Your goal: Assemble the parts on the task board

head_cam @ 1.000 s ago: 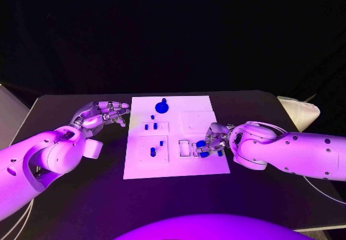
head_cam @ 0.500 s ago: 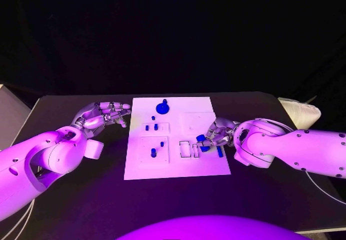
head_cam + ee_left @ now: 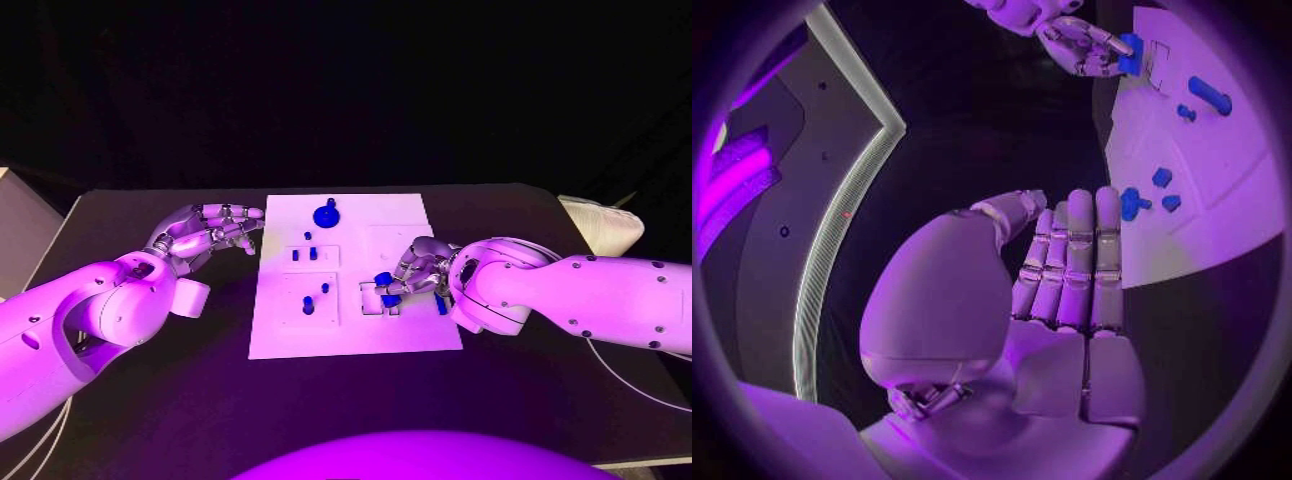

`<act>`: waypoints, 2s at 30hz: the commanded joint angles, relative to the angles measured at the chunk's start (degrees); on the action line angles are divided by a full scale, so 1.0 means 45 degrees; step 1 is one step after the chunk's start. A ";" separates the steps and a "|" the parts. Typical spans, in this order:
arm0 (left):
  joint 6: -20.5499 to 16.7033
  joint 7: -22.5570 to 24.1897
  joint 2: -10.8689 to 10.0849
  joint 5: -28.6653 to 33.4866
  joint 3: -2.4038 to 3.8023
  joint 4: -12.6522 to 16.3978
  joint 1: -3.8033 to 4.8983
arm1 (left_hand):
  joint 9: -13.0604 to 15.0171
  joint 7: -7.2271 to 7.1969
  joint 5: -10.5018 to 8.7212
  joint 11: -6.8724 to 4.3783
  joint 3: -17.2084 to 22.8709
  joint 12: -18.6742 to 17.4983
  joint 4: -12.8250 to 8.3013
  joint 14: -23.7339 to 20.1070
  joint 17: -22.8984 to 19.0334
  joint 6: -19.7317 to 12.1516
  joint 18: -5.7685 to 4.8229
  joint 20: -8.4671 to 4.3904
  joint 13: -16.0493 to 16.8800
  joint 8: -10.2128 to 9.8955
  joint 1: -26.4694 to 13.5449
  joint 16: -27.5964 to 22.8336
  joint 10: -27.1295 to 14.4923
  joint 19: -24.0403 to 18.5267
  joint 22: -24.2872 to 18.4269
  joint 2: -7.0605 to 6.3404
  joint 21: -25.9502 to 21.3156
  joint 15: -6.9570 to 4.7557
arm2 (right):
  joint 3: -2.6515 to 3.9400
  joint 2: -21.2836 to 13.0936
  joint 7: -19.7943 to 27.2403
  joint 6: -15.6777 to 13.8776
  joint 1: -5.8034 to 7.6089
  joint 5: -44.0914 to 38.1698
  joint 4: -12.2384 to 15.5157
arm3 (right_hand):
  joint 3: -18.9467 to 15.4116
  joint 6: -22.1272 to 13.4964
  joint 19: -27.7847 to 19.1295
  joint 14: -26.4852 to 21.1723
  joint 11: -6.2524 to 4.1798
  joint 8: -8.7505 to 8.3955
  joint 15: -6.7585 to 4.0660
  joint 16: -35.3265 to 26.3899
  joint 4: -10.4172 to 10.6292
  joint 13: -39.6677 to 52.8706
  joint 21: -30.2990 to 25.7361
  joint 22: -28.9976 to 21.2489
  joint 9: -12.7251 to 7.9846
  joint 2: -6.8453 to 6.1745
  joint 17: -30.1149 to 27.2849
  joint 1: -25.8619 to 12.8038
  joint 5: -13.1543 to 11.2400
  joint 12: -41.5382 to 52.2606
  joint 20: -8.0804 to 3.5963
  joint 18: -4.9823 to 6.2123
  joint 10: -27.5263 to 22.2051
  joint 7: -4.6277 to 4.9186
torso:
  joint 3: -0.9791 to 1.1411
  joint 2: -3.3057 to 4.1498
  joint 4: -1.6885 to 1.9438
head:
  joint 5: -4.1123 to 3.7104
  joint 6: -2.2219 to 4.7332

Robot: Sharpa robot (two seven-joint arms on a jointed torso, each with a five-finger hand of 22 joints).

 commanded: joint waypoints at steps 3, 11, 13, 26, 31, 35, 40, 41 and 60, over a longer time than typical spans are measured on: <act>0.0246 0.0045 0.0014 0.0043 0.0009 0.0042 0.0000 | -0.0021 0.0048 0.0071 -0.0032 0.0047 0.0059 -0.0027 -0.0010 -0.0015 -0.0084 0.0191 -0.0025 -0.0014 0.0057 0.0115 -0.0066 -0.0057 0.0021 0.0018 0.0001 0.0041 -0.0012 | -0.0012 0.0296 -0.0065 0.0605 -0.0064 -0.0693 -0.0191 | -0.0075 0.0092 0.0960 0.1301 -0.0094 0.0043 -0.0087 0.0048 0.0008 0.3062 -0.0010 0.2804 -0.0015 -0.0035 0.3337 -0.0168 -0.0302 -0.0080 -0.0078 -0.0215 0.1105 0.0018 | -0.0007 -0.0013 0.0041 | 0.0047 -0.0071; 0.0241 0.0033 -0.0033 0.0042 0.0009 0.0063 0.0000 | -0.0024 0.0050 0.0070 -0.0030 0.0060 0.0064 -0.0041 -0.0012 -0.0020 -0.0086 0.0189 -0.0028 -0.0020 0.0065 0.0129 -0.0074 -0.0058 0.0012 0.0036 0.0004 0.0063 -0.0012 | -0.0021 0.0561 -0.0140 0.0685 -0.0103 -0.1283 -0.0411 | -0.0211 0.0089 0.0950 0.1299 -0.0084 0.0053 -0.0079 0.0046 0.0013 0.3013 -0.0046 0.2806 0.0003 -0.0068 0.3332 -0.0361 -0.0750 -0.0150 -0.0068 -0.0210 0.1064 0.0026 | -0.0001 0.0004 0.0009 | 0.0112 -0.0097; 0.0245 0.0030 -0.0039 0.0041 0.0009 0.0072 0.0000 | -0.0024 0.0050 0.0070 -0.0030 0.0060 0.0064 -0.0041 -0.0012 -0.0020 -0.0086 0.0189 -0.0028 -0.0020 0.0065 0.0129 -0.0074 -0.0058 0.0012 0.0036 0.0004 0.0063 -0.0012 | -0.0022 0.0644 -0.0151 0.0679 -0.0111 -0.1383 -0.0473 | -0.0256 0.0083 0.0946 0.1301 -0.0082 0.0058 -0.0076 0.0048 0.0014 0.2990 -0.0061 0.2806 0.0012 -0.0068 0.3338 -0.0411 -0.0938 -0.0183 -0.0065 -0.0207 0.1045 0.0029 | 0.0006 0.0002 0.0003 | 0.0122 -0.0099; 0.0239 0.0014 -0.0067 0.0035 0.0009 0.0089 0.0000 | -0.0029 0.0057 0.0067 -0.0025 0.0070 0.0070 -0.0041 -0.0011 -0.0025 -0.0092 0.0185 -0.0029 -0.0028 0.0074 0.0122 -0.0083 -0.0062 -0.0004 0.0058 0.0009 0.0087 -0.0008 | -0.0026 0.0951 -0.0167 0.0687 -0.0151 -0.1517 -0.0766 | -0.0593 0.0007 0.0919 0.1294 -0.0052 0.0127 -0.0051 0.0036 0.0048 0.2888 -0.0208 0.2793 0.0110 -0.0302 0.3309 -0.1063 -0.2492 -0.0344 -0.0038 -0.0184 0.0955 0.0056 | -0.0004 -0.0018 0.0018 | 0.0145 -0.0138; 0.0237 0.0006 -0.0080 0.0035 0.0009 0.0091 0.0000 | -0.0029 0.0057 0.0067 -0.0025 0.0070 0.0070 -0.0041 -0.0011 -0.0025 -0.0092 0.0185 -0.0029 -0.0028 0.0074 0.0122 -0.0083 -0.0062 -0.0004 0.0058 0.0009 0.0087 -0.0008 | -0.0027 0.0986 -0.0163 0.0577 -0.0172 -0.1534 -0.0820 | -0.0640 -0.0070 0.0914 0.1295 -0.0037 0.0188 -0.0038 0.0037 0.0076 0.2855 -0.0257 0.2793 0.0191 -0.0828 0.3312 -0.1910 -0.3826 -0.0410 -0.0024 -0.0177 0.0921 0.0072 | 0.0002 -0.0008 0.0003 | 0.0160 -0.0124; 0.0240 -0.0008 -0.0088 0.0034 0.0009 0.0095 0.0000 | -0.0029 0.0057 0.0067 -0.0025 0.0070 0.0070 -0.0041 -0.0011 -0.0025 -0.0092 0.0185 -0.0029 -0.0028 0.0074 0.0122 -0.0083 -0.0062 -0.0004 0.0058 0.0009 0.0087 -0.0008 | -0.0028 0.0977 -0.0145 0.0554 -0.0188 -0.1541 -0.0803 | -0.0670 -0.0100 0.0917 0.1302 -0.0033 0.0217 -0.0032 0.0049 0.0085 0.2845 -0.0248 0.2799 0.0225 -0.1038 0.3341 -0.2375 -0.4101 -0.0433 -0.0019 -0.0180 0.0910 0.0078 | 0.0001 -0.0014 0.0010 | 0.0166 -0.0114; 0.0240 -0.0015 -0.0095 0.0032 0.0009 0.0098 0.0000 | -0.0029 0.0057 0.0067 -0.0025 0.0070 0.0070 -0.0041 -0.0011 -0.0025 -0.0092 0.0185 -0.0029 -0.0028 0.0074 0.0122 -0.0083 -0.0062 -0.0004 0.0058 0.0009 0.0087 -0.0008 | -0.0028 0.0917 -0.0112 0.0499 -0.0213 -0.1544 -0.0699 | -0.0700 -0.0111 0.0920 0.1304 -0.0032 0.0227 -0.0031 0.0053 0.0089 0.2847 -0.0237 0.2803 0.0238 -0.1128 0.3351 -0.2551 -0.4127 -0.0434 -0.0017 -0.0182 0.0911 0.0079 | 0.0002 -0.0010 0.0020 | 0.0160 -0.0117; 0.0240 -0.0015 -0.0096 0.0032 0.0009 0.0097 0.0000 | -0.0029 0.0057 0.0067 -0.0025 0.0070 0.0070 -0.0041 -0.0011 -0.0025 -0.0092 0.0185 -0.0029 -0.0028 0.0074 0.0122 -0.0083 -0.0062 -0.0004 0.0058 0.0009 0.0087 -0.0008 | -0.0028 0.0897 -0.0101 0.0472 -0.0218 -0.1544 -0.0670 | -0.0707 -0.0112 0.0917 0.1304 -0.0032 0.0229 -0.0030 0.0053 0.0090 0.2846 -0.0255 0.2799 0.0241 -0.1147 0.3351 -0.2581 -0.4137 -0.0435 -0.0017 -0.0179 0.0910 0.0079 | 0.0005 -0.0013 0.0017 | 0.0161 -0.0114; 0.0234 0.0021 -0.0017 0.0030 0.0008 -0.0001 -0.0005 | -0.0038 0.0059 0.0072 -0.0024 0.0106 0.0080 -0.0059 -0.0009 -0.0033 -0.0101 0.0186 -0.0032 -0.0041 0.0087 0.0144 -0.0095 -0.0067 -0.0025 0.0091 0.0033 0.0124 -0.0010 | 0.0037 -0.0470 0.1063 -0.1030 -0.0064 -0.1573 0.0174 | -0.0271 -0.0103 0.1022 0.1304 -0.0097 0.0452 -0.0082 0.0053 0.0006 0.3014 0.0332 0.2947 0.0371 -0.0669 0.3351 0.0439 -0.3566 -0.0214 -0.0069 -0.0281 0.1055 0.0011 | 0.0017 -0.0054 -0.0030 | 0.0095 -0.0057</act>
